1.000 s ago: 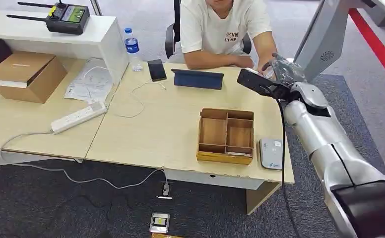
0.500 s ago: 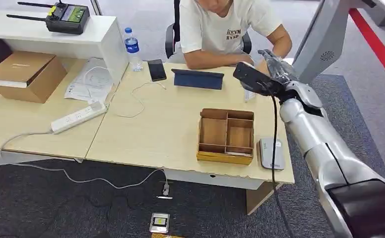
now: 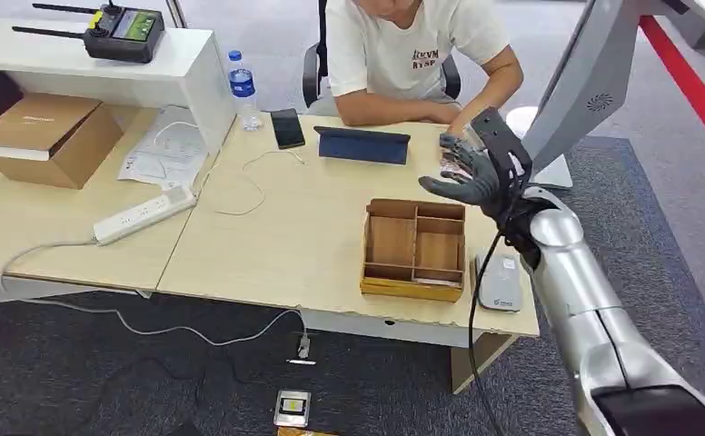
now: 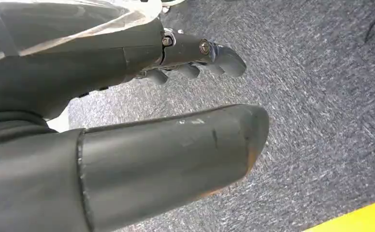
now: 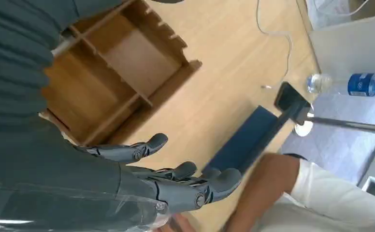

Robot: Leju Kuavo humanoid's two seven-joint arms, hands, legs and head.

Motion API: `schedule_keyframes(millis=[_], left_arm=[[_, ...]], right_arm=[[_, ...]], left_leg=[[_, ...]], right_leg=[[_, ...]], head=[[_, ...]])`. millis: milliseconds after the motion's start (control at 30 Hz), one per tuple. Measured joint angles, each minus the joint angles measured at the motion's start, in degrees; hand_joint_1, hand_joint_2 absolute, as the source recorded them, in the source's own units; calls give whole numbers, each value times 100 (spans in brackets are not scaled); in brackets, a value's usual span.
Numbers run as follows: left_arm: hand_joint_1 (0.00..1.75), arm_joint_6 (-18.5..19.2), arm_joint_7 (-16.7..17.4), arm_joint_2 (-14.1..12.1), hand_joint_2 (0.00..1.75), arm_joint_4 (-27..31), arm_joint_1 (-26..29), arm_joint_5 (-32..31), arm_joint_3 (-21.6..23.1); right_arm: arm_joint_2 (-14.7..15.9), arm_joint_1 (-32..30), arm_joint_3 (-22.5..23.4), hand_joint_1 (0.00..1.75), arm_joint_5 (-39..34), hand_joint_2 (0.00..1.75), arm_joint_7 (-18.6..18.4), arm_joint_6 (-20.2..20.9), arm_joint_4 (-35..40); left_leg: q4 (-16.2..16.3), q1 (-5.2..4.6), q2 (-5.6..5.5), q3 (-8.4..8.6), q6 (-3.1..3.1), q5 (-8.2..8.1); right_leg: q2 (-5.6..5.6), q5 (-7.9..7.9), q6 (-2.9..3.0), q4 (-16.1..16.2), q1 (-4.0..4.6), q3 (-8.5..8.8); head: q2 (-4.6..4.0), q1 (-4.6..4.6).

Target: Pass the card to the sensor for recognition and then transmit it.

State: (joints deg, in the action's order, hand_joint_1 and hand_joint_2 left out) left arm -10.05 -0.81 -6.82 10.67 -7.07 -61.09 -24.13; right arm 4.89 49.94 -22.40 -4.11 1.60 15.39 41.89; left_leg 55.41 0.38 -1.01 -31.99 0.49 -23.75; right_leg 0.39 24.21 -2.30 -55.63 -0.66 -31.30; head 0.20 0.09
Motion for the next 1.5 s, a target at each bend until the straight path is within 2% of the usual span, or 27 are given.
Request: schedule_keyframes(millis=[100,233,433,733,933,1033,1300,1500], left_arm=[[0,-39,0,0,0,0,5,24,-9],[0,-50,7,0,0,-2,6,31,-39],[0,-63,24,0,0,-2,5,57,-103],[0,-107,24,0,0,-2,-9,31,-116],[0,-107,13,0,0,-2,-15,-15,-116],[0,-107,7,0,0,-2,-15,-52,-116],[0,-112,-37,2,0,-2,-19,-170,-116],[0,-109,-65,17,0,-2,-17,-196,-116]], right_arm=[[231,-658,22,0,-304,175,-261,-99,831],[493,-1289,44,0,-280,175,-420,-149,1653],[761,-1962,48,0,201,175,-490,166,2569],[797,-2496,-22,0,1096,175,-449,155,3109],[770,-2730,-280,0,1928,175,-403,83,3269],[772,-2826,-409,0,2475,175,-455,-123,3367],[799,-2975,-721,0,4348,175,-593,-1050,3511],[799,-3084,-890,0,4959,175,-626,-1552,3503]], left_leg=[[0,-1,-1,-1,1,-2],[0,-1,0,0,1,-3],[-1,-1,0,0,0,-3],[-3,0,0,-1,0,-3],[-2,0,0,-2,0,-3],[-2,0,0,-2,0,-3],[-2,0,1,-2,-1,-3],[-3,-1,0,-3,-1,-4]], right_leg=[[0,0,0,2,0,1],[3,0,0,3,-1,0],[3,0,0,2,1,0],[4,1,1,2,4,1],[4,2,3,2,3,0],[3,2,3,2,3,0],[4,2,3,2,3,-1],[4,2,3,2,3,-1]], head=[[0,2],[0,0],[-2,0],[-2,0],[0,0],[0,0],[-2,0],[0,0]])
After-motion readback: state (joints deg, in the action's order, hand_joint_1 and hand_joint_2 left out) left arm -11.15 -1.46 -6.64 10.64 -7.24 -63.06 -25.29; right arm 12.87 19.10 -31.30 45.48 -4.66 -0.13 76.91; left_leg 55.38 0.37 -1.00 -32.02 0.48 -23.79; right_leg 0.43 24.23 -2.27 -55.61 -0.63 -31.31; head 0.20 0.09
